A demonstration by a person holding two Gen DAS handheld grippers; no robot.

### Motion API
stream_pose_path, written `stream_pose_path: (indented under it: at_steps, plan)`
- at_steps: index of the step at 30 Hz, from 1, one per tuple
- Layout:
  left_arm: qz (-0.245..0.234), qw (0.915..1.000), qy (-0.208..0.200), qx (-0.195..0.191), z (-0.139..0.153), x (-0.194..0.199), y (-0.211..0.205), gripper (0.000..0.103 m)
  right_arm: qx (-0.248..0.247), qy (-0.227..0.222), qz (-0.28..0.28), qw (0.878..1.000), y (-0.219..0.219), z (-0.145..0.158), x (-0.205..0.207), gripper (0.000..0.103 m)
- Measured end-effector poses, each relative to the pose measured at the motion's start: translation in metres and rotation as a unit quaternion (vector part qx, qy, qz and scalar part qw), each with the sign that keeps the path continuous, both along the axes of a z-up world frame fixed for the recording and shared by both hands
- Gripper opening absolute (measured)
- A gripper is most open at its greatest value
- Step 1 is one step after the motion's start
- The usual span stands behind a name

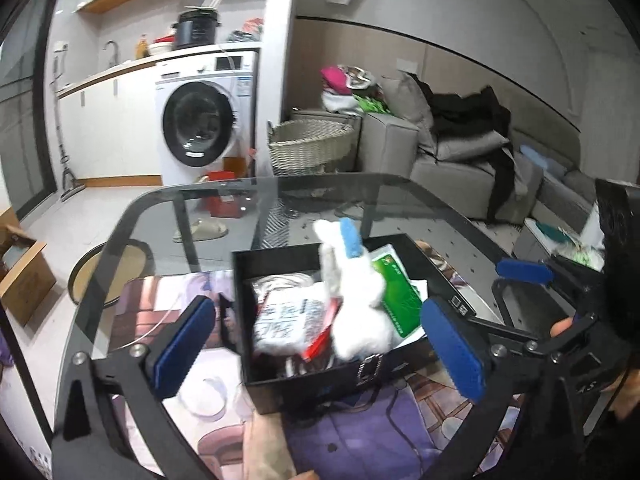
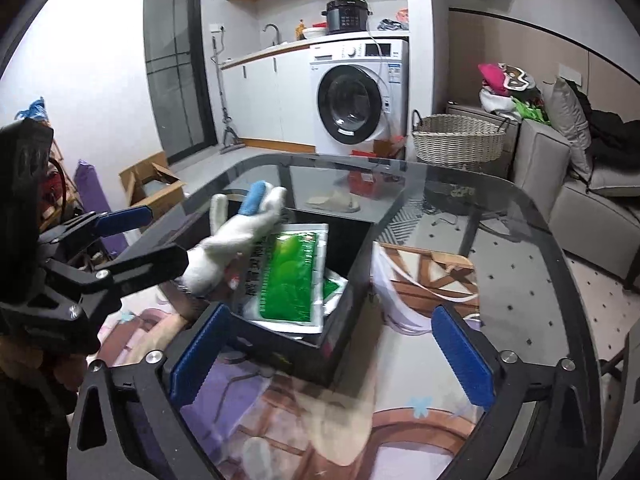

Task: Organize soft objects
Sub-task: 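Withdraw both open tools up and away from the box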

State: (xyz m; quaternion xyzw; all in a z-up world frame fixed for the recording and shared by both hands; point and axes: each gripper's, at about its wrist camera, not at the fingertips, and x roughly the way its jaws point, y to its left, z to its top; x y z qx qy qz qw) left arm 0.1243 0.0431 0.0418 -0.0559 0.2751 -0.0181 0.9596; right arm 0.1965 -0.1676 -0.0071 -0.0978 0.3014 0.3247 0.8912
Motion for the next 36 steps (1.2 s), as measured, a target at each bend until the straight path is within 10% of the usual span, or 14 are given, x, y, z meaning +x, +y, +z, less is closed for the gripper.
stream_pose_path:
  at_steps: [36]
  plan:
    - [0.084,0.9955,-0.038,0.024,-0.037,-0.051,0.006,0.103,0.061,-0.086,0.006,0.994,-0.003,-0.012,-0.043,0.102]
